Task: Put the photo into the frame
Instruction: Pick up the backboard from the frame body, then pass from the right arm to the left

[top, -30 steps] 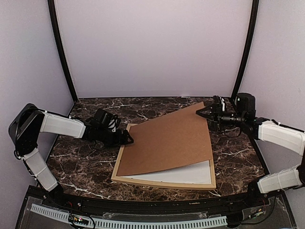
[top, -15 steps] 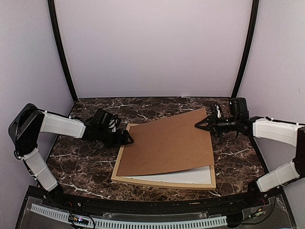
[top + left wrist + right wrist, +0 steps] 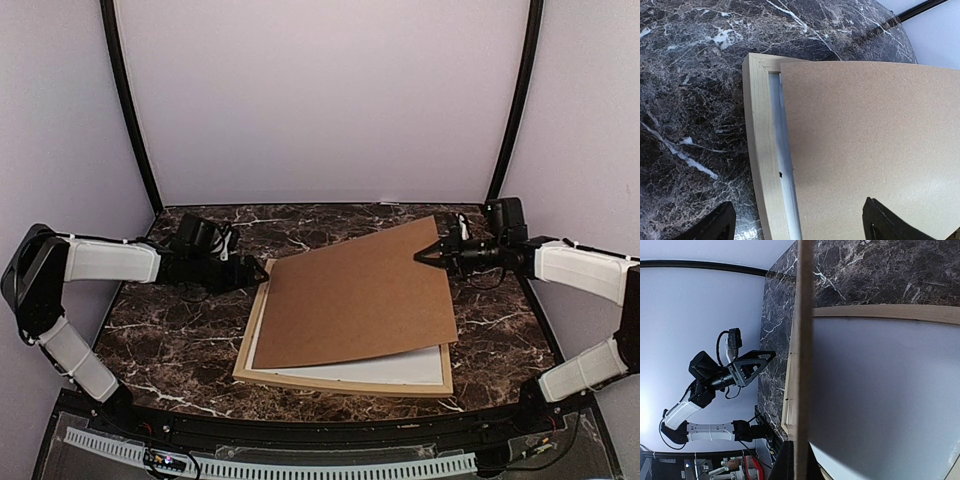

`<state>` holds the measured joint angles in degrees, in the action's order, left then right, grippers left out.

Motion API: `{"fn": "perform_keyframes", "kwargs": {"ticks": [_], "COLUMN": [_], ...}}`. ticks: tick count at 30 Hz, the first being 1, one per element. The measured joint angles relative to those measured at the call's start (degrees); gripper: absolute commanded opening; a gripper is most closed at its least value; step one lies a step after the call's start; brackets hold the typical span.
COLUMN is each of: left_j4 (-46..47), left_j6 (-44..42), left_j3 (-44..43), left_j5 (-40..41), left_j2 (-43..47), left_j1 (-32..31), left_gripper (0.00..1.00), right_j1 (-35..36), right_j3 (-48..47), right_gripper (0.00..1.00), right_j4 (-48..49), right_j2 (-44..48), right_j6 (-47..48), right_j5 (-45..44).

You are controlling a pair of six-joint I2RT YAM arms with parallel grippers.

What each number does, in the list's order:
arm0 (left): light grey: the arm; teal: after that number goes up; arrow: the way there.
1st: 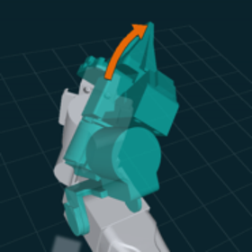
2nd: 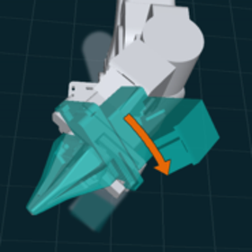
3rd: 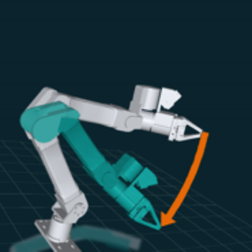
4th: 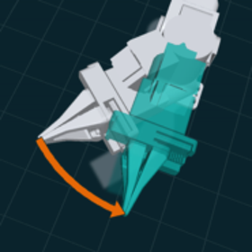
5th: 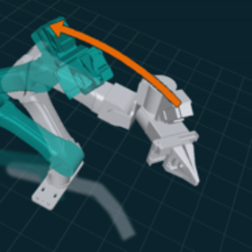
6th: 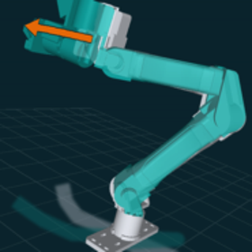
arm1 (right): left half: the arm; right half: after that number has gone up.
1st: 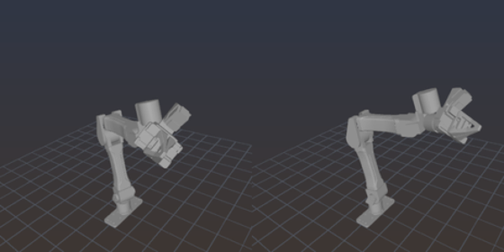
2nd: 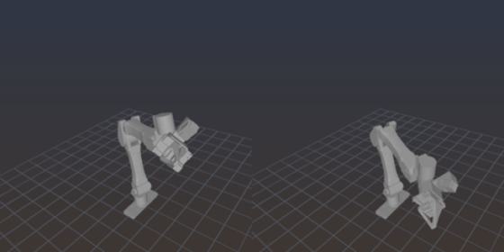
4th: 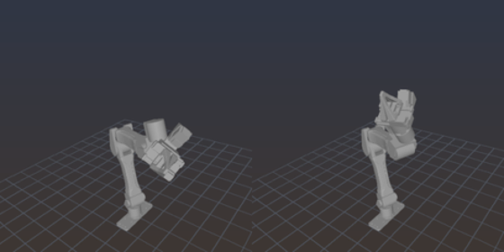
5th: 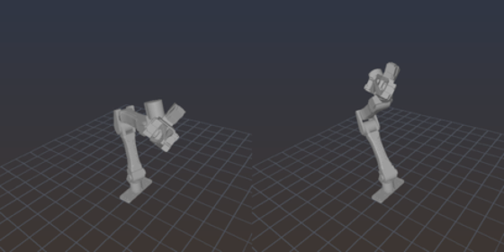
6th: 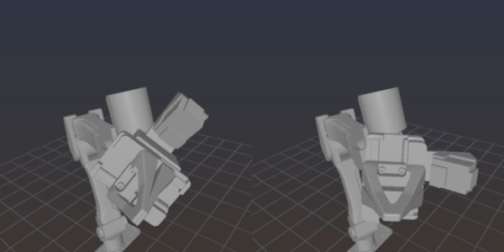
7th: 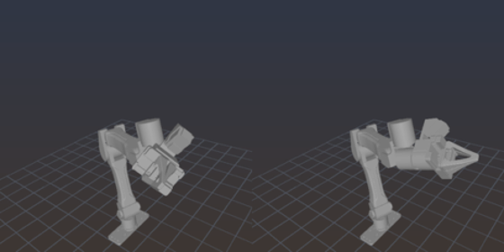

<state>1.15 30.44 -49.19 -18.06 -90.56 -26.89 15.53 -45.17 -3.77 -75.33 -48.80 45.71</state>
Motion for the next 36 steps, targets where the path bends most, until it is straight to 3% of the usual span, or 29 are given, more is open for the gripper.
{"fn": "perform_keyframes", "kwargs": {"ticks": [10, 22, 29, 36], "left_j4": [1.49, 10.23, 20.15, 25.44], "left_j6": [-1.4, 0.04, 6.03, 9.44], "left_j3": [0.17, 2.43, 4.76, 5.29], "left_j5": [-4.33, -17.03, -28.13, -33.42], "left_j2": [1.95, 3.32, 3.28, 3.28], "left_j1": [1.03, 2.95, 3.76, 3.85], "left_gripper": [0.93, 0.96, 0.8, 0.61], "right_j1": [-2.51, -2.8, -2.84, -2.89], "right_j3": [0.0, 0.02, 0.11, 1.2], "right_gripper": [0.0, 0.0, 0.0, 0.0], "right_j4": [5.6, 16.24, 19.91, 21.84], "right_j2": [3.39, 3.78, 3.76, 2.56], "right_j6": [-4.57, -12.41, -14.4, -14.25], "right_j5": [3.82, 7.96, 9.05, 10.05]}}
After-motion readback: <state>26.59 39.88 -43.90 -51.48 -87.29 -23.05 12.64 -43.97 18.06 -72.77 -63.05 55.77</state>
